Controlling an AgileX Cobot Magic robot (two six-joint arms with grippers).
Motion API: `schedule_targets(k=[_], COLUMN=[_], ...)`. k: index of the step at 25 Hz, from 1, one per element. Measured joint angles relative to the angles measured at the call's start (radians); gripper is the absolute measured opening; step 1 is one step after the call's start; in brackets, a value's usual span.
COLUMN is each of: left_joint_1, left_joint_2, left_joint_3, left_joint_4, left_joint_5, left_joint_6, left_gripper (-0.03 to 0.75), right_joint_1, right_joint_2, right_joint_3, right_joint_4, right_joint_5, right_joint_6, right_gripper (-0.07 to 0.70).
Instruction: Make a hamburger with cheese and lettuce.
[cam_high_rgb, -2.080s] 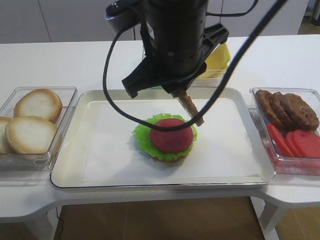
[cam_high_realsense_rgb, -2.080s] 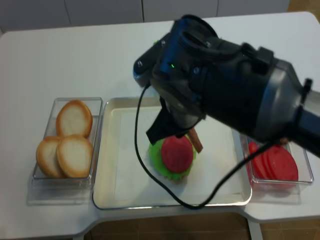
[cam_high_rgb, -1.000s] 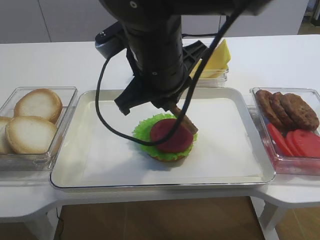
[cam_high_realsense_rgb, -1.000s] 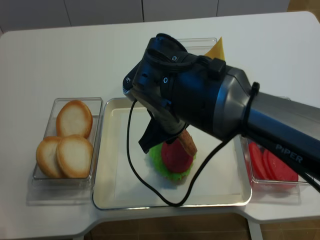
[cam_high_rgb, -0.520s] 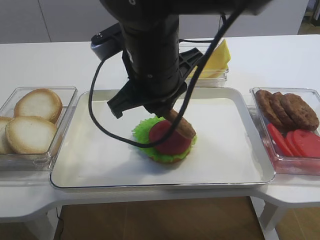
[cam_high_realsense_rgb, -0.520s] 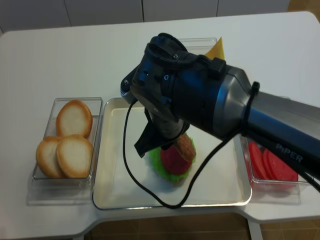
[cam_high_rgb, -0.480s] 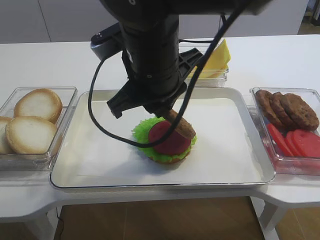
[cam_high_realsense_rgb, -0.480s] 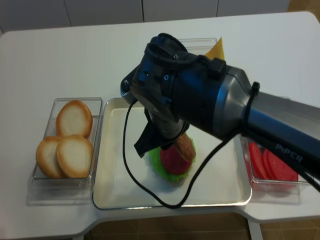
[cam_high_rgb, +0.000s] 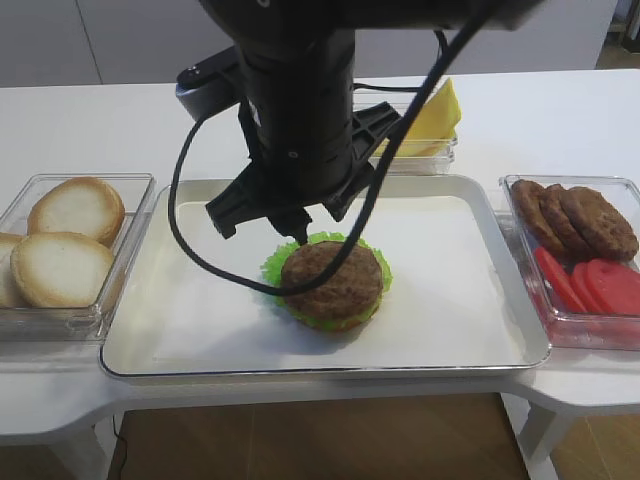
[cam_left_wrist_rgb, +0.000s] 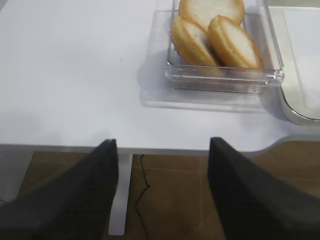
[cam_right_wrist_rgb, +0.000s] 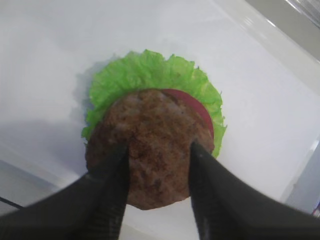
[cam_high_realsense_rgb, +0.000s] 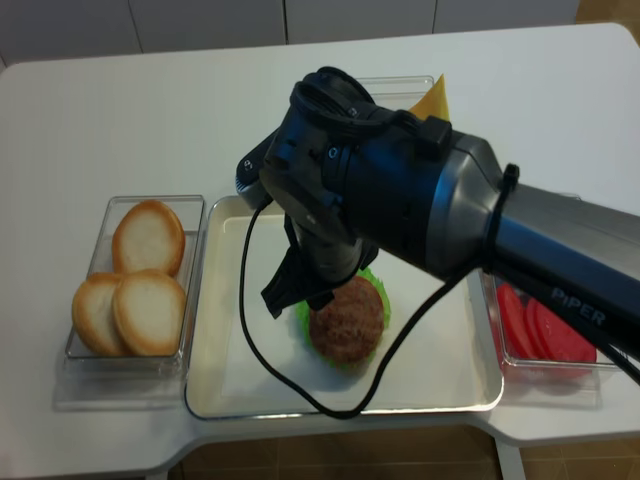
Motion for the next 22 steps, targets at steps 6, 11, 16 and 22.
schedule_targets(k=[6,11,16,22], left_joint_1=[0.0,0.0,0.0,0.0], left_joint_2=[0.0,0.0,0.0,0.0], left_joint_3=[0.0,0.0,0.0,0.0], left_joint_4=[0.0,0.0,0.0,0.0], left_joint_5=[0.0,0.0,0.0,0.0], left_joint_6=[0.0,0.0,0.0,0.0], left_gripper=[0.427,0.427,0.427,0.427], right_joint_1=[0.0,-0.023,-0.164,-0.4], right_joint_2=[0.0,0.0,-0.018,-0.132], right_joint_3=[0.0,0.0,0.0,0.0], right_joint_4=[0.0,0.022,0.135,0.231], right_joint_5=[0.012,0.02,0.026,0.031], right_joint_6=[-0.006,-0.045,-0.096,-0.179], right_gripper=[0.298,0.298,0.299,0.299])
